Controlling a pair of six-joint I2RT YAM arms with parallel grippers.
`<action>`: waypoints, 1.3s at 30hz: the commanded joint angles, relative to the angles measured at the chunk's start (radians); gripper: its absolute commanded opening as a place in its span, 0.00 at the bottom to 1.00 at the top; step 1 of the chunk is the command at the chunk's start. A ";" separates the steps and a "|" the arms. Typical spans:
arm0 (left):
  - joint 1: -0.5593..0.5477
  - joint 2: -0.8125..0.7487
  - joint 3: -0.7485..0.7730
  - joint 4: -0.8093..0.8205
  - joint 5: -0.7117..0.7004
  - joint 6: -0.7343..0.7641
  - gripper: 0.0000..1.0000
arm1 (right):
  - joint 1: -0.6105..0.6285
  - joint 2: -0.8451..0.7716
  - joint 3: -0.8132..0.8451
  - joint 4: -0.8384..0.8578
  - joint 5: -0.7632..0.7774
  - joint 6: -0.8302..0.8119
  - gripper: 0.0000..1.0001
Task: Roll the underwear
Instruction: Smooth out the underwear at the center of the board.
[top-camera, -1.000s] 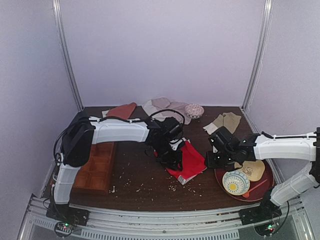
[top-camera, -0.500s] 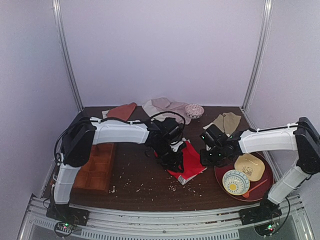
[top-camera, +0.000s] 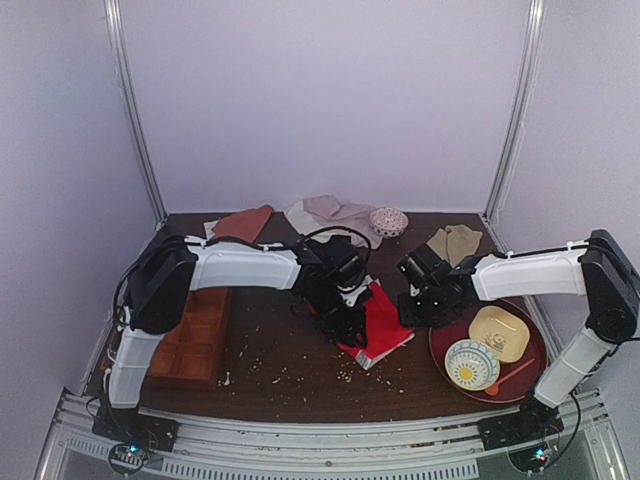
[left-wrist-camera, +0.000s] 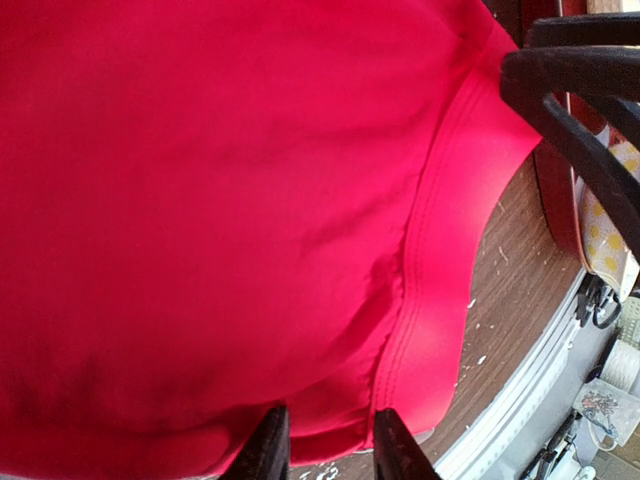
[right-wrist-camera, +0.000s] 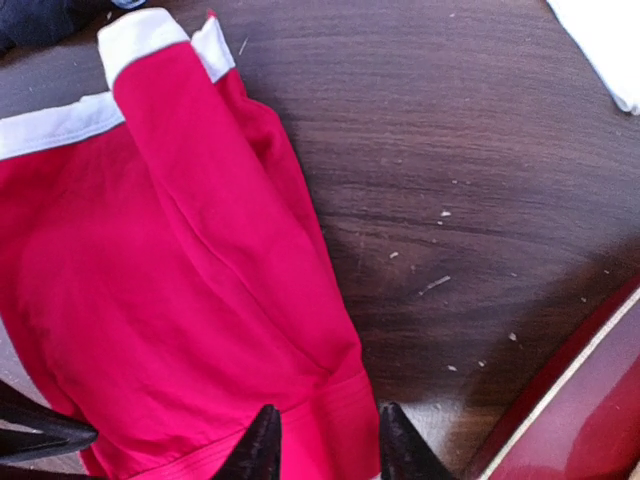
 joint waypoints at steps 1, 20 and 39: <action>-0.004 0.029 0.018 0.027 0.014 0.006 0.30 | -0.005 -0.076 0.031 -0.066 0.036 -0.021 0.37; -0.003 0.041 0.039 0.005 0.005 0.012 0.30 | -0.043 0.042 0.004 0.028 -0.080 -0.023 0.04; -0.001 0.068 0.049 -0.006 -0.005 0.005 0.30 | -0.058 0.014 -0.042 -0.034 -0.011 -0.027 0.00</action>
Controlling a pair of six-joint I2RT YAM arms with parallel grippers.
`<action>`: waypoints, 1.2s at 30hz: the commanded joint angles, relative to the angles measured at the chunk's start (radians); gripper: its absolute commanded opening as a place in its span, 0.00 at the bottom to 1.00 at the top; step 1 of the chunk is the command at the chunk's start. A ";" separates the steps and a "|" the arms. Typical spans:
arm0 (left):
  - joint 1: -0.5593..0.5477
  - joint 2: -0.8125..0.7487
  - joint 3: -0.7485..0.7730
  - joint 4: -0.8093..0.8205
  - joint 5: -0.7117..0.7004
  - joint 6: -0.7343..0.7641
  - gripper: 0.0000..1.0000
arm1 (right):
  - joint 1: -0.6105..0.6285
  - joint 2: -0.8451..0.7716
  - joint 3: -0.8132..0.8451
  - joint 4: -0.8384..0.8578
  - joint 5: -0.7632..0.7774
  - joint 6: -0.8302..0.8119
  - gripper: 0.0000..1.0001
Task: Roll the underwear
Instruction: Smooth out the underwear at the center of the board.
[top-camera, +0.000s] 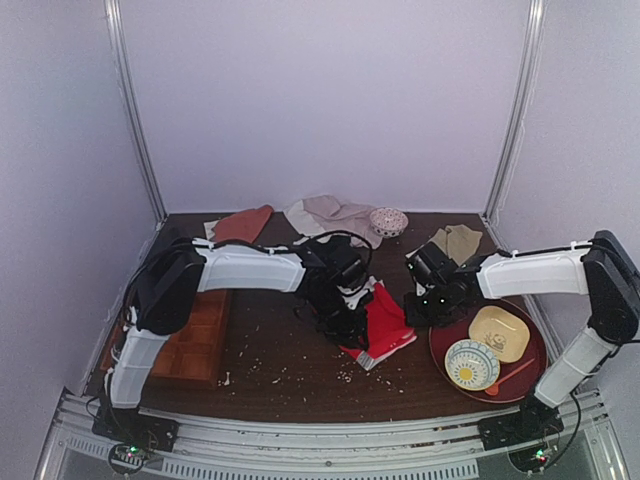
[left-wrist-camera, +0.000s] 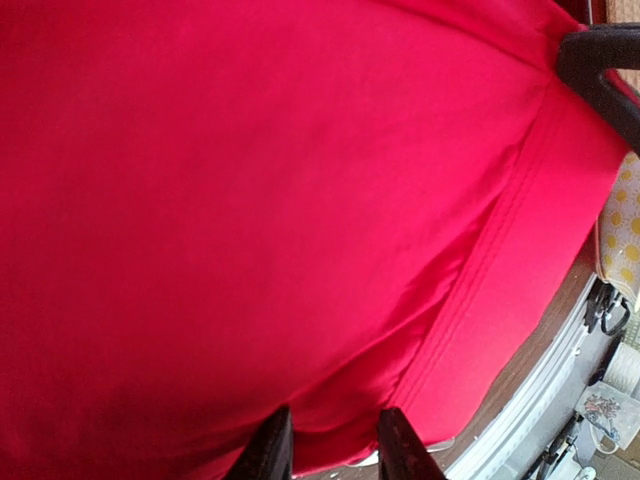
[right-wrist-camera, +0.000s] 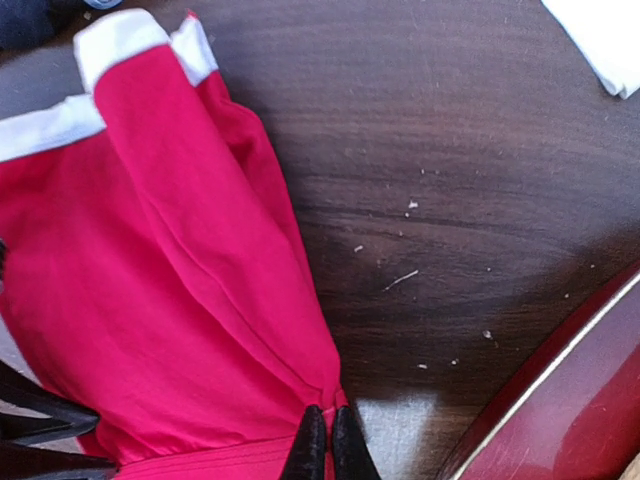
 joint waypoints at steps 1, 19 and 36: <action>0.000 0.027 0.026 -0.012 -0.014 0.002 0.30 | -0.011 0.046 -0.018 -0.019 0.032 0.001 0.00; 0.160 -0.166 -0.064 0.054 -0.030 -0.032 0.37 | -0.011 0.055 0.181 -0.022 0.013 -0.087 0.30; 0.169 -0.157 -0.104 0.068 -0.019 -0.056 0.37 | -0.028 0.352 0.437 -0.006 0.029 -0.168 0.31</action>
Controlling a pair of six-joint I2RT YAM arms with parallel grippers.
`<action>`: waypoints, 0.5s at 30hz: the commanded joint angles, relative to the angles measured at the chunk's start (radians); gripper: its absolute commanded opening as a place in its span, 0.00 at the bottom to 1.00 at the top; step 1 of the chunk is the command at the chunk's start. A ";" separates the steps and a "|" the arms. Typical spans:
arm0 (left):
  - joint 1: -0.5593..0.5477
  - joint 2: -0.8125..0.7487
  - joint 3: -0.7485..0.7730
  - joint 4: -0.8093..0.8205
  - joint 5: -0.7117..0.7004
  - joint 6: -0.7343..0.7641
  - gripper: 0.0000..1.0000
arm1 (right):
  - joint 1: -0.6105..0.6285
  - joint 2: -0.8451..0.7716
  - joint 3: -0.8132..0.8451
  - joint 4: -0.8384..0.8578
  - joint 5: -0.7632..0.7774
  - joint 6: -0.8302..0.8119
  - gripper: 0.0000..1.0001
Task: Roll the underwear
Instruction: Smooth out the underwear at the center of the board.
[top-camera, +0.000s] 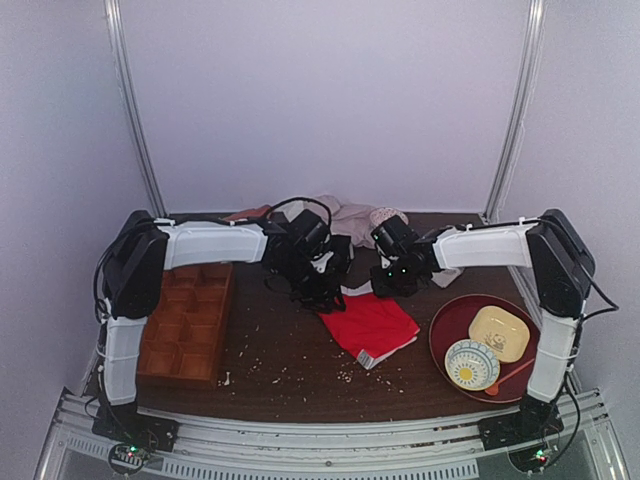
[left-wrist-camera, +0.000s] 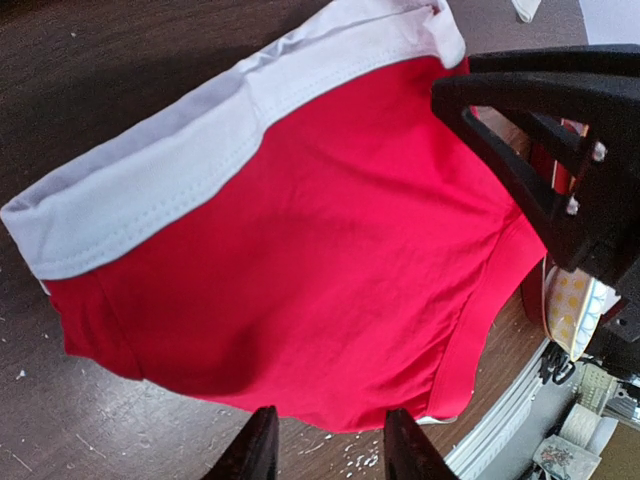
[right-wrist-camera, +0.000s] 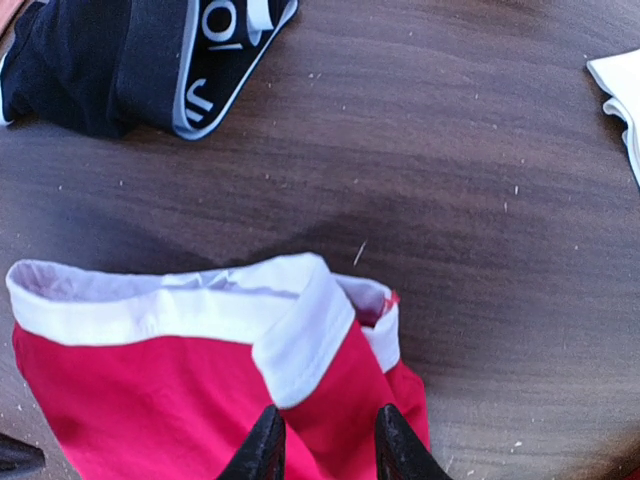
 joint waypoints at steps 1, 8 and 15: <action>0.000 -0.004 -0.007 0.024 -0.001 -0.009 0.37 | -0.017 0.031 0.047 -0.009 0.030 -0.019 0.31; 0.001 0.008 -0.005 0.028 0.005 -0.009 0.37 | -0.034 0.022 0.034 -0.008 0.036 -0.017 0.00; 0.000 0.012 0.004 0.027 0.007 -0.009 0.37 | -0.053 -0.040 0.002 -0.018 0.068 -0.016 0.00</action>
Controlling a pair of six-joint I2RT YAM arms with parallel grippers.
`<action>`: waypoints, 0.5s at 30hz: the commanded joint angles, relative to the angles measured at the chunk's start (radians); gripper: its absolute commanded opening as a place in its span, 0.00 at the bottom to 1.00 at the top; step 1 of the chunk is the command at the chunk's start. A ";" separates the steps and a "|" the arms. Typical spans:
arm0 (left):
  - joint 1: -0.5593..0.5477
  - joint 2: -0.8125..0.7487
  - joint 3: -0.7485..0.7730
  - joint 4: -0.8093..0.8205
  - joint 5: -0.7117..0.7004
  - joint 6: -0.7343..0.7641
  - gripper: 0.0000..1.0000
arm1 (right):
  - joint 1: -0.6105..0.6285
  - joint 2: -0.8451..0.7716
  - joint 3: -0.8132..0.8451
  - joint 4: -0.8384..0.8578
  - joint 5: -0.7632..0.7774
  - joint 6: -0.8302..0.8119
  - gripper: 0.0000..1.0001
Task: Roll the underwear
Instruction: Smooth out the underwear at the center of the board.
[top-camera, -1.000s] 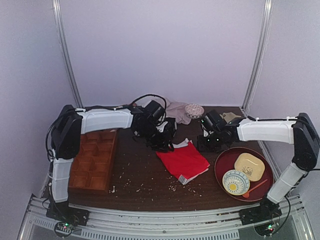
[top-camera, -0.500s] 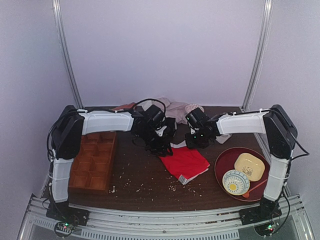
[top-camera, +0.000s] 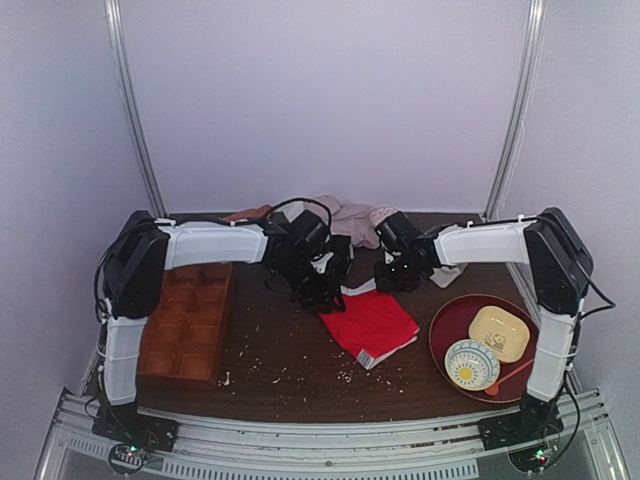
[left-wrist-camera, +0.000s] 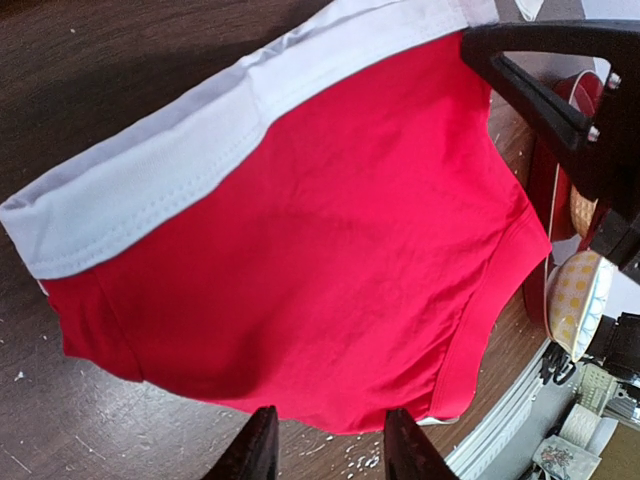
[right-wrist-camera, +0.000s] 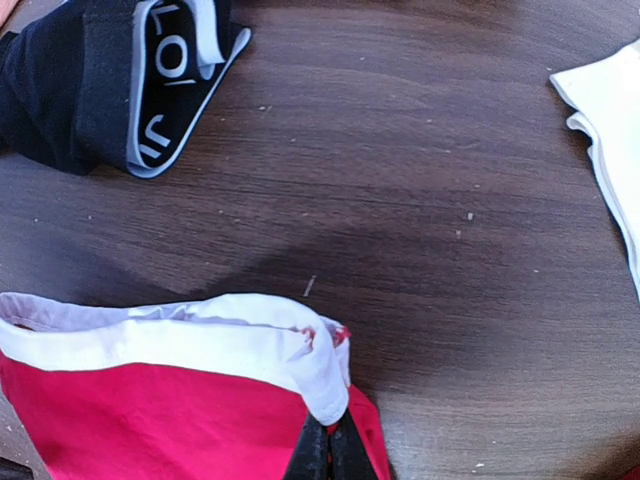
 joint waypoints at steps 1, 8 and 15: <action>0.000 0.009 0.005 0.027 0.008 -0.008 0.37 | -0.020 -0.069 -0.023 -0.022 0.051 -0.002 0.00; 0.001 0.017 0.007 0.029 0.016 -0.008 0.37 | -0.034 -0.027 -0.010 -0.024 0.046 -0.019 0.00; -0.001 0.011 0.011 0.028 0.040 -0.001 0.38 | -0.039 0.047 0.005 -0.015 0.036 -0.012 0.03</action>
